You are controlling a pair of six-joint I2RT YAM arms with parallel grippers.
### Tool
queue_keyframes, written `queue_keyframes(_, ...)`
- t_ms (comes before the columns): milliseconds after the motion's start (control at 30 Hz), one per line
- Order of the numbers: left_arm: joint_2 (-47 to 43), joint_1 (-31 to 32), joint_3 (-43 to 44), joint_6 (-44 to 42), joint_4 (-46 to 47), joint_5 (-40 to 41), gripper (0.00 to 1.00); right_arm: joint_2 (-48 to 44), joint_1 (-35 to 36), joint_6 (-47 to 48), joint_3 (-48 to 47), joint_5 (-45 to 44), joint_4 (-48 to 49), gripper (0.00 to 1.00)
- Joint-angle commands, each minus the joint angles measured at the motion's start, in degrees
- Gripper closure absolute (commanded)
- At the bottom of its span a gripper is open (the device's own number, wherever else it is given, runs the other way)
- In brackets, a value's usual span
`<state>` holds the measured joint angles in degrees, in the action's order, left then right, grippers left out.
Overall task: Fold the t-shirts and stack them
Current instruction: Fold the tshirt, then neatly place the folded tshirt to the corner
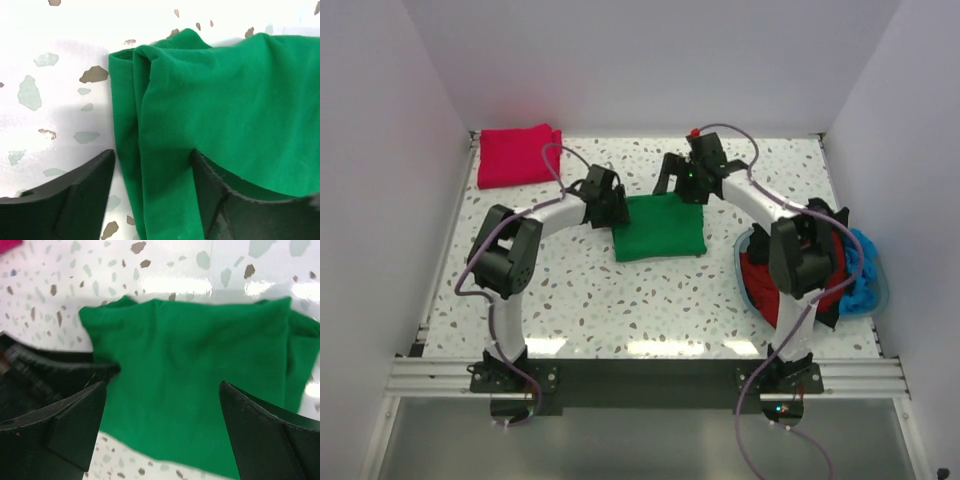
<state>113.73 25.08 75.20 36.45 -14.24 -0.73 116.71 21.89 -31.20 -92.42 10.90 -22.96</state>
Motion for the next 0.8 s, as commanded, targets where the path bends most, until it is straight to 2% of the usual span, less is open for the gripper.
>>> queue_keyframes(0,3.51,1.72,1.00,-1.73,-3.07,3.10,0.36,-12.89,0.00,1.93,3.99,-2.45,-1.38,0.01)
queue_keyframes(133,6.32,2.69,3.45,-2.61,-5.71,6.70,0.53,-23.69,-0.01,1.14,13.56,-6.14,-2.10,0.01)
queue_keyframes(167,7.46,2.78,4.25,-3.13,-6.49,7.32,0.65,-28.94,0.00,0.71,18.11,-8.24,-1.74,0.01)
queue_keyframes(233,8.26,2.78,6.44,-4.36,-8.52,9.78,0.77,-33.89,0.00,-0.26,22.18,-10.71,-1.82,0.01)
queue_keyframes(267,8.52,2.78,7.32,-4.98,-9.22,11.44,0.92,-39.05,0.00,-0.44,25.42,-12.98,-2.43,0.01)
queue_keyframes(300,8.44,2.78,8.20,-6.46,-10.53,13.46,1.00,-41.19,-0.09,-0.61,26.93,-16.57,-2.87,0.01)
queue_keyframes(367,8.00,2.69,11.10,-9.27,-11.24,20.13,1.00,-45.58,0.00,-0.62,30.96,-19.58,-4.19,0.01)
queue_keyframes(500,7.73,2.26,17.16,-22.77,-9.59,31.64,1.00,-54.19,0.00,0.00,34.85,-24.16,-6.21,0.01)
queue_keyframes(767,10.71,-2.92,26.92,-40.82,-3.69,36.23,1.00,-57.99,0.08,1.93,36.26,-26.45,-8.51,0.01)
